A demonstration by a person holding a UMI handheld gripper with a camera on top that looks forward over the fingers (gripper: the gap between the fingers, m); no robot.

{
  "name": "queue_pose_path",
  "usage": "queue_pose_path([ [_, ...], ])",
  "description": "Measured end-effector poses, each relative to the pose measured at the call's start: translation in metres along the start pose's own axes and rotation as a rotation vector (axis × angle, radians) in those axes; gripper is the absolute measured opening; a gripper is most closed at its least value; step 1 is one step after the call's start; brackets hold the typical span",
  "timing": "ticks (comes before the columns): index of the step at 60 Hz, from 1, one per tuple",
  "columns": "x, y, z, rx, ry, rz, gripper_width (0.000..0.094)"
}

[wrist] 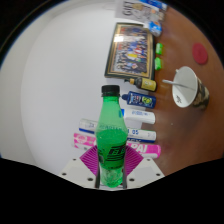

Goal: Pour water

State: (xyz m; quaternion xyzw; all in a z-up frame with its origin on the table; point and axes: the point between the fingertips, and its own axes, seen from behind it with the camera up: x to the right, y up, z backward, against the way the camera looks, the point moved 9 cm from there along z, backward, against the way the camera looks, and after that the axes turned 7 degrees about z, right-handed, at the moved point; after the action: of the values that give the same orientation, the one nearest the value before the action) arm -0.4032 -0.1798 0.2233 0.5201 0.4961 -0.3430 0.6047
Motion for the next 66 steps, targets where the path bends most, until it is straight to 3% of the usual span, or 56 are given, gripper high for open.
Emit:
queue_pose_path([
  [16, 0.033, 0.045, 0.007, 0.062, 0.104, -0.663, 0.0295],
  [36, 0.051, 0.043, 0.0, 0.045, 0.086, -0.762, 0.0296],
  [44, 0.038, 0.051, 0.004, 0.011, 0.051, -0.625, 0.0296],
  [55, -0.007, 0.092, 0.02, -0.044, 0.024, -0.126, 0.0295],
  [66, -0.049, 0.171, 0.032, 0.021, -0.013, 0.433, 0.0296],
])
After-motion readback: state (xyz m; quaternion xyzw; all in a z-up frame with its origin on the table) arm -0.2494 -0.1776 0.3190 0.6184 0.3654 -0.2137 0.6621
